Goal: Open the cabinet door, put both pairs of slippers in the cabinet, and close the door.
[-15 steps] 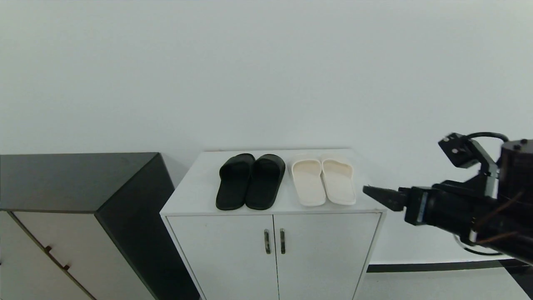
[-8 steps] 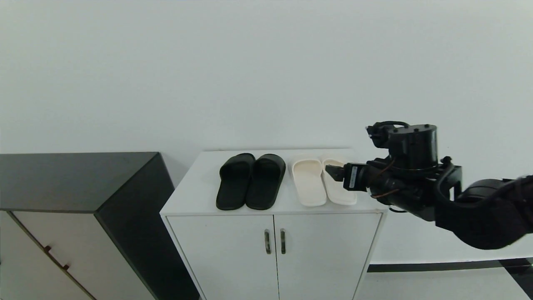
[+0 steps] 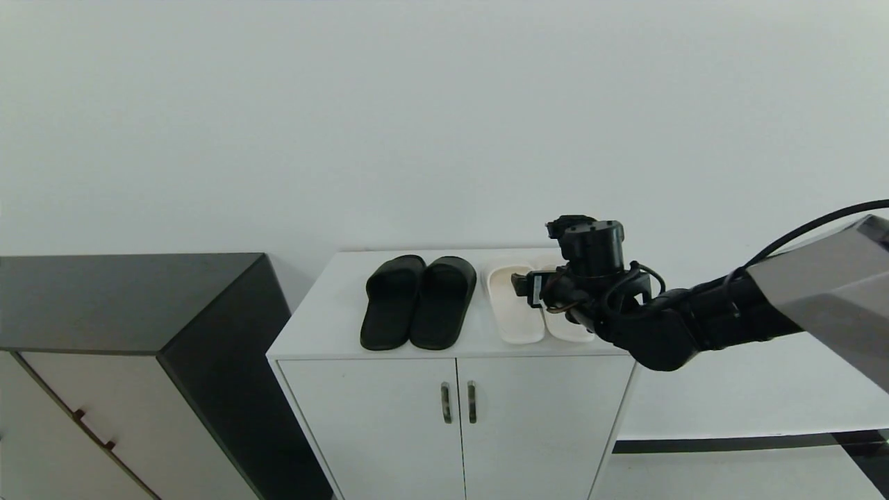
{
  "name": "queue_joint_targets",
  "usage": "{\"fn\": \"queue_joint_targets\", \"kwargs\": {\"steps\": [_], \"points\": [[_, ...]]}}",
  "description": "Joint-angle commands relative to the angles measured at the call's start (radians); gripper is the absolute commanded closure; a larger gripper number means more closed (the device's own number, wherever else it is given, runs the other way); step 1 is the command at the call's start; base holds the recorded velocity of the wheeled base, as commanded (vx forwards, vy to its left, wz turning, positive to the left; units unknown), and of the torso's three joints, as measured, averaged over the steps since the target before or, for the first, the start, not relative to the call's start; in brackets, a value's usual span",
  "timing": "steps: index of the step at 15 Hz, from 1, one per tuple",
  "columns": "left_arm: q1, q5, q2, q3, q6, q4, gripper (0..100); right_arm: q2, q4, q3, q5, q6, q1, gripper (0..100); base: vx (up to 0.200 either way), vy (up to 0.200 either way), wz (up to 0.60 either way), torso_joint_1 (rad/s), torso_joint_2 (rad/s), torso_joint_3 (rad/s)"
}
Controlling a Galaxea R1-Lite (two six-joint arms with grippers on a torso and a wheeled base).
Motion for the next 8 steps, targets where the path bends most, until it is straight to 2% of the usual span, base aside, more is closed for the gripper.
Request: {"fn": "queue_joint_targets", "kwargs": {"steps": [1,3,8], "points": [[0.000,0.000,0.001,0.000,-0.006,0.000,100,0.110,0.004,-0.094,-0.018,-0.015,-0.001,0,0.000,0.000,0.00,0.000,0.00,0.000],[0.000,0.000,0.001,0.000,-0.006,0.000,100,0.156,0.004,-0.146,-0.050,-0.022,-0.001,0,0.000,0.000,0.00,0.000,0.00,0.000],[0.000,0.000,0.001,0.000,-0.006,0.000,100,0.171,0.004,-0.167,-0.051,-0.024,-0.035,0,0.000,0.000,0.00,0.000,0.00,0.000]]}}
